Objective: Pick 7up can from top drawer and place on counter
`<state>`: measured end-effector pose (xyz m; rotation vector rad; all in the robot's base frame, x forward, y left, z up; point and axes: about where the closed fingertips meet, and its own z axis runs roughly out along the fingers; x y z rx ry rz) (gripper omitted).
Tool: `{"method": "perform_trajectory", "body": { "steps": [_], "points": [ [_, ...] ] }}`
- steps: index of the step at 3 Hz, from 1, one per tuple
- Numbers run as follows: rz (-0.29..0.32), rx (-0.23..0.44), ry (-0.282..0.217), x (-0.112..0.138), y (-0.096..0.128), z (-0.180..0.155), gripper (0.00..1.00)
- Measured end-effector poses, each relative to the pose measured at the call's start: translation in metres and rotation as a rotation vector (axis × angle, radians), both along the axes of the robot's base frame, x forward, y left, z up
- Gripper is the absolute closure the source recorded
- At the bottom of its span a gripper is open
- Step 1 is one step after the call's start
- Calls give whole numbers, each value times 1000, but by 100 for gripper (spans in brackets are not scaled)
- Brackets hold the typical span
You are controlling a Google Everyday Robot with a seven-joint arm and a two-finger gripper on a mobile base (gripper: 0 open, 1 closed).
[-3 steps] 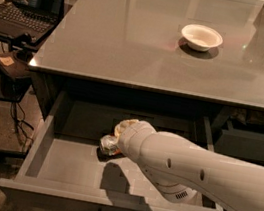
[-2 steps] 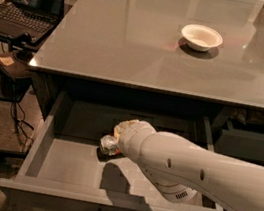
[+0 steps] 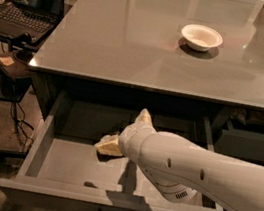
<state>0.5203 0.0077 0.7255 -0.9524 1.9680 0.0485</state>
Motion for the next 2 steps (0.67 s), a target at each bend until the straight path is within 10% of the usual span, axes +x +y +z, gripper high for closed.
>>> {"method": "perform_trajectory", "body": {
  "steps": [2],
  "points": [
    [-99,91,76,16,-6,-17,0]
  ]
}}
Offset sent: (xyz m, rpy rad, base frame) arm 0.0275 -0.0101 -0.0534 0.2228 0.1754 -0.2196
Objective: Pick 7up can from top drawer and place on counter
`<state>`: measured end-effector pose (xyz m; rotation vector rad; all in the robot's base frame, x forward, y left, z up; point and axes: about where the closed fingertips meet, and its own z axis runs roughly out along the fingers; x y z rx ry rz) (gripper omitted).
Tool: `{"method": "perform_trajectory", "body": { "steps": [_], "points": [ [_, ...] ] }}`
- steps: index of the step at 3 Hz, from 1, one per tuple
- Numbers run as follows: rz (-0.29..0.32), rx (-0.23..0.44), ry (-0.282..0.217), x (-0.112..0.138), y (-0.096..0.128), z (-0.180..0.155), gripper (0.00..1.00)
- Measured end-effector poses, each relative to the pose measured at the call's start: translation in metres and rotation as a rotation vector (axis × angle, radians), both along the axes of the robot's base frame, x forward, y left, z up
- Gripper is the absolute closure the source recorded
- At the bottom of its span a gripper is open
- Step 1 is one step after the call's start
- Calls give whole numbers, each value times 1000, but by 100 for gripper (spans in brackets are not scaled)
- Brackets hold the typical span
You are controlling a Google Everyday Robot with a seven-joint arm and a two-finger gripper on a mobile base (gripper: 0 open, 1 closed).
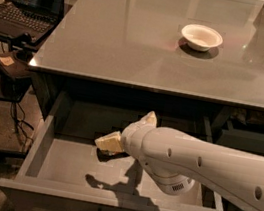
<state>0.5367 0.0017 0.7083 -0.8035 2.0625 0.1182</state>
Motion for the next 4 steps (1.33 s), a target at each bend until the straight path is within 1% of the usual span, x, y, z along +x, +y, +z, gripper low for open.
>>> {"method": "perform_trajectory", "body": {
  "steps": [2,3,4],
  "points": [
    [-6,9,6,0,0,-1,0],
    [-79,49,73,9,-9,-36,0],
    [-90,56,117,7,-10,-59,0]
  ]
}}
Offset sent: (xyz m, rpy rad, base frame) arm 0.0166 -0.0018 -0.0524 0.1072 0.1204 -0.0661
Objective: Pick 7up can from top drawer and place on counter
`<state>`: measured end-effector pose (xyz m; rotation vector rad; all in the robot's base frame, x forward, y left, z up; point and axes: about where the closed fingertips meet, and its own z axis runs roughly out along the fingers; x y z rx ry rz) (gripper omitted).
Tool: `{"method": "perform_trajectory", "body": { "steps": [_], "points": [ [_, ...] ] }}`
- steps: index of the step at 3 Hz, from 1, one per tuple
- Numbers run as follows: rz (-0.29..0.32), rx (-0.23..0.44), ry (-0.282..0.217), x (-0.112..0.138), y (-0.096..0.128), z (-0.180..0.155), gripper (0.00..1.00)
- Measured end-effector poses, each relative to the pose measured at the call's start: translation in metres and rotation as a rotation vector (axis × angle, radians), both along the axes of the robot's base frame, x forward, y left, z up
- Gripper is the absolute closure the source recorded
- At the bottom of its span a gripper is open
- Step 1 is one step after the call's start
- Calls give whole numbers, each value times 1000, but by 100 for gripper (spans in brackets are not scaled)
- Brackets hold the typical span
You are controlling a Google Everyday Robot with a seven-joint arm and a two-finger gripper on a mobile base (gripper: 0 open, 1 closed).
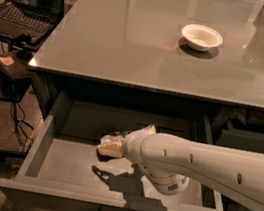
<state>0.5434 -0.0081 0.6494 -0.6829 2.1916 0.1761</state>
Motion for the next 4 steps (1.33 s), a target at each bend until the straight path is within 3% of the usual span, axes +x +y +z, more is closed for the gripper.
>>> {"method": "perform_trajectory", "body": {
  "steps": [1,2,3,4],
  "points": [
    [3,4,14,-1,3,-5,0],
    [22,37,103,-11,32,-34,0],
    [22,37,103,-11,32,-34,0],
    [22,37,103,-11,32,-34,19]
  ]
}}
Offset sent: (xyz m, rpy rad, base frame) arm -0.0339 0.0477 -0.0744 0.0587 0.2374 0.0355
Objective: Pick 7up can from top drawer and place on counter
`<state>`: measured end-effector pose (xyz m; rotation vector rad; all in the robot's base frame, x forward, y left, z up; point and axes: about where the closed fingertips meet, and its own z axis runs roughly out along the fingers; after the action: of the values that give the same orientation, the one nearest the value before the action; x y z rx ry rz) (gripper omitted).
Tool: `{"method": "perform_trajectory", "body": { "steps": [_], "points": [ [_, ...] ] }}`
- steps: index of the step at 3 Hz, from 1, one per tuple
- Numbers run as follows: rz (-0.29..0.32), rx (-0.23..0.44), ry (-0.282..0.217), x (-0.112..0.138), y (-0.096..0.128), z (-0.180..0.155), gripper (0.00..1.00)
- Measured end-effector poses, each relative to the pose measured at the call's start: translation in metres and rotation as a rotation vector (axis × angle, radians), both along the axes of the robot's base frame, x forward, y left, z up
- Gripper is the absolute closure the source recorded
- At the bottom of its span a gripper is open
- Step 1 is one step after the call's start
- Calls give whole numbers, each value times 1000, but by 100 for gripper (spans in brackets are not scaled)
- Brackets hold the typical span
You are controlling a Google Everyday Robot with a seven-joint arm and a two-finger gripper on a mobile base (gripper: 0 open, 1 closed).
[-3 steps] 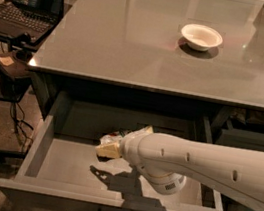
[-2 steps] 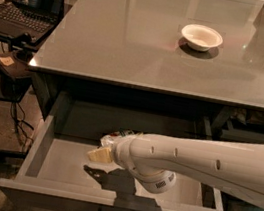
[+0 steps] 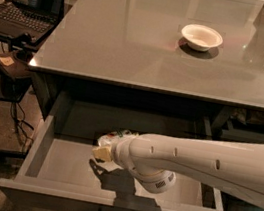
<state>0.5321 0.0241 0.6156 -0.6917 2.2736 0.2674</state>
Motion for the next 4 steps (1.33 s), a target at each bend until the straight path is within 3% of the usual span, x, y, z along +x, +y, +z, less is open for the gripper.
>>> {"method": "perform_trajectory", "body": {
  "steps": [2,3,4],
  "points": [
    [0,0,-1,0,0,0,65],
    [-21,-15,-85,-10,-22,37,88],
    [-59,-58,-204,-42,-64,94,100]
  ]
}}
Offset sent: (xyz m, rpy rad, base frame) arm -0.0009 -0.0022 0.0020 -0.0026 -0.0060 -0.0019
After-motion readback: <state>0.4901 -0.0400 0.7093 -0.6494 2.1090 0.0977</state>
